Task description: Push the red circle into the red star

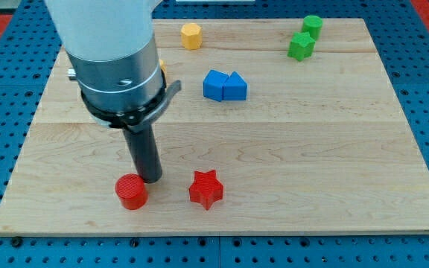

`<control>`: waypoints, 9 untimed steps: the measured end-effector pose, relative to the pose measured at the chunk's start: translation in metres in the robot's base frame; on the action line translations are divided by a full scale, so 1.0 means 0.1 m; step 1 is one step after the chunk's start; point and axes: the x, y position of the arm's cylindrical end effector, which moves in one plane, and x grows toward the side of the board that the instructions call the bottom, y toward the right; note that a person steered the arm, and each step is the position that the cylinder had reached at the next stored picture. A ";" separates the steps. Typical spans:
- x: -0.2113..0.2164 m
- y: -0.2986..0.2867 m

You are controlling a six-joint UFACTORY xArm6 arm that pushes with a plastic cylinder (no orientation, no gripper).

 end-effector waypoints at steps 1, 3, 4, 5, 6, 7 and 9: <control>-0.10 -0.45; 0.27 -0.48; 0.24 0.12; 0.24 0.50; 0.24 0.49; 0.24 0.47; 0.23 0.47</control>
